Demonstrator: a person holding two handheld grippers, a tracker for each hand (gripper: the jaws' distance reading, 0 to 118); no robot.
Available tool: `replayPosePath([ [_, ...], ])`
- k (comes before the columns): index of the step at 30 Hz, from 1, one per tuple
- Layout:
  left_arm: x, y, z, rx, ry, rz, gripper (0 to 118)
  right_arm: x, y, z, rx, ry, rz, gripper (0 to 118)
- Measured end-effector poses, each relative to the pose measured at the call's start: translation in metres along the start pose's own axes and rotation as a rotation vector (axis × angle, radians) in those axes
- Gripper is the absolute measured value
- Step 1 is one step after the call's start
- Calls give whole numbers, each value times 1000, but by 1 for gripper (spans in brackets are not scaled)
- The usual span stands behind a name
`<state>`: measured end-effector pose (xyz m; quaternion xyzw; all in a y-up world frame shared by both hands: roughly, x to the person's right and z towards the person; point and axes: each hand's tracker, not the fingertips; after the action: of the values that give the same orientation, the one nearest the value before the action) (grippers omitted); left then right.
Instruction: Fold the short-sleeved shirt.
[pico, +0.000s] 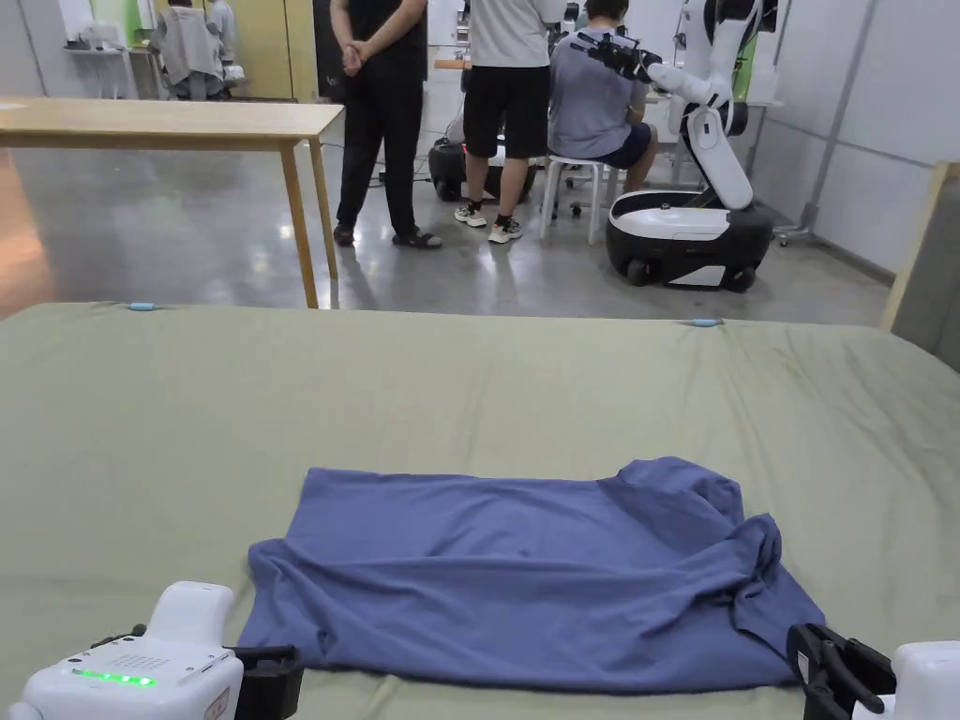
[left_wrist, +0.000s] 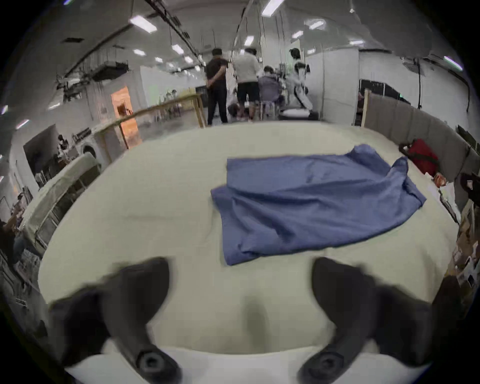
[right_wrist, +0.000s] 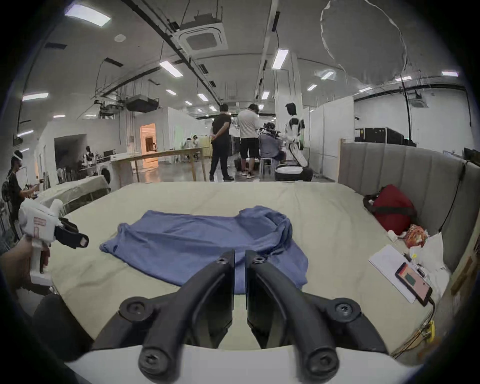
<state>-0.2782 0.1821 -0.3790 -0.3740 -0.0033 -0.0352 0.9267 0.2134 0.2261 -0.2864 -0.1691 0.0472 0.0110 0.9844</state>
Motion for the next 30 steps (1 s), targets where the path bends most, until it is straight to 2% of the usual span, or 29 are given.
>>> replayPosePath([
  [6, 0, 21, -53, -39, 62, -53, 106, 24, -9, -21, -85, -63, 24, 10],
  [8, 4, 26, -63, -60, 63, -55, 90, 36, -13, -34, -137, -91, 31, 10],
  [10, 5, 28, -76, -100, 77, -86, 53, 47, -18, -50, -168, -119, 32, 12],
  [11, 13, 27, -70, -112, 89, -104, 31, 53, -20, -60, -199, -145, 28, 22],
  [12, 15, 26, -72, -115, 82, -108, 11, 58, -20, -70, -226, -172, 27, 54],
  [13, 16, 24, -76, -131, 54, -108, 9, 64, -22, -84, -257, -197, 13, 86],
  [14, 19, 22, -77, -136, 45, -107, 8, 70, -24, -99, -288, -180, -3, 110],
  [15, 20, 20, -80, -137, 51, -112, 6, 75, -26, -113, -325, -152, -17, 118],
  [16, 22, 19, -81, -135, 56, -125, 5, 79, -28, -128, -367, -133, -29, 118],
  [19, 19, 22, -81, -125, 52, -112, 4, 81, -32, -165, -430, -160, -24, 118],
  [21, 17, 24, -82, -123, 51, -101, 3, 84, -34, -187, -477, -158, -61, 118],
  [22, 17, 25, -82, -124, 49, -101, 2, 85, -34, -193, -499, -158, -80, 113],
  [23, 14, 26, -86, -125, 50, -104, 2, 86, -34, -197, -520, -121, -100, 98],
  [24, 14, 26, -87, -127, 51, -112, 1, 87, -34, -199, -527, -74, -130, 56],
  [25, 13, 27, -86, -125, 52, -118, 0, 86, -34, -200, -535, -52, -146, 33],
  [26, 13, 28, -84, -113, 56, -132, 0, 86, -32, -195, -519, -86, -124, 28],
  [27, 14, 29, -80, -97, 74, -160, 0, 87, -29, -191, -510, -77, -126, 18],
  [28, 13, 31, -76, -85, 87, -176, 0, 89, -24, -186, -499, -73, -132, 14],
  [30, 7, 37, -62, -63, 81, -162, 0, 90, -10, -168, -451, -38, -159, 12],
])
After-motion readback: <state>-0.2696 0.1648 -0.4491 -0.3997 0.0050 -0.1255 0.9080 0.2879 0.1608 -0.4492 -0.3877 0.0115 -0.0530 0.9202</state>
